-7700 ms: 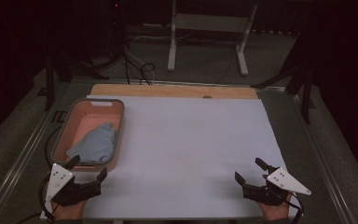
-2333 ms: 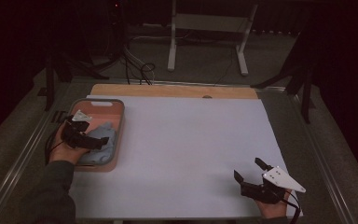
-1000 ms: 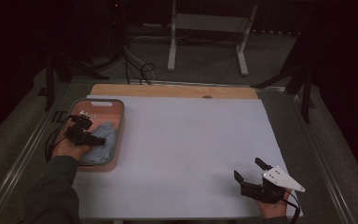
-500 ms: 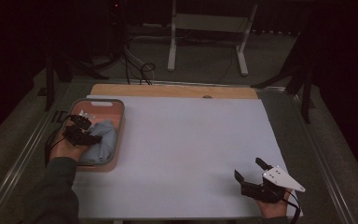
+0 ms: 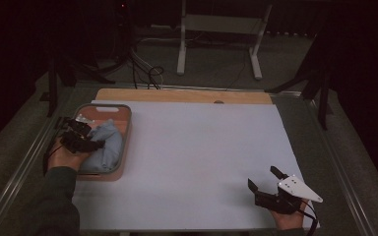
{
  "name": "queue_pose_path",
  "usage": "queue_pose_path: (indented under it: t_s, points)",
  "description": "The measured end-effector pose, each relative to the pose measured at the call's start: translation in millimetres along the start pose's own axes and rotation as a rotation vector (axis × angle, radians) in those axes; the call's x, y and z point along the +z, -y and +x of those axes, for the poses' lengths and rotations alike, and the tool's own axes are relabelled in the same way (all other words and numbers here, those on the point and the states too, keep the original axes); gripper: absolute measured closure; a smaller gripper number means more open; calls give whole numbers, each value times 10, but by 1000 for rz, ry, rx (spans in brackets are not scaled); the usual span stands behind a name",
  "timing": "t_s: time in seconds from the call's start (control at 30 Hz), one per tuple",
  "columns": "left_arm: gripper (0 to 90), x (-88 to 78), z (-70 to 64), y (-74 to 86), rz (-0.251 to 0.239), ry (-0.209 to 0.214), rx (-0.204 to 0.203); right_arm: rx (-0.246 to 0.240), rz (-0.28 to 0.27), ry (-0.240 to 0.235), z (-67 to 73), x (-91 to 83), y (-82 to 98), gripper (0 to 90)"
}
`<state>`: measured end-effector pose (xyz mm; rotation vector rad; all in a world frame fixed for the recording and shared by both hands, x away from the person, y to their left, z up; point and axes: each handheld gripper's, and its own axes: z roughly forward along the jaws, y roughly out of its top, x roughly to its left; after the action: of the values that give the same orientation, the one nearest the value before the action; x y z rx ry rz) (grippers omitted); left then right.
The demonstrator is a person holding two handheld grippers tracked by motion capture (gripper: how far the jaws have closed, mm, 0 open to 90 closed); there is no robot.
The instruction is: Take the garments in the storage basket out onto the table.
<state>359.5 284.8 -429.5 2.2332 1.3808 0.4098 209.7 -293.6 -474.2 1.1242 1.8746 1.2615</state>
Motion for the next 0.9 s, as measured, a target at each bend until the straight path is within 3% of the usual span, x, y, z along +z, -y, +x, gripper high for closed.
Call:
queue_pose_path:
  t_s: [0.4, 0.7, 0.9]
  points:
    - [649, -170, 40, 15, -75, -7, -24, -1, 4, 0, 4, 7, 2, 99]
    - [648, -292, 32, -14, -108, -15, -2, -2, 4, -1, 6, 13, 4, 99]
    - [648, -351, 18, -48, -141, -21, -12, -1, 4, -1, 6, 13, 4, 99]
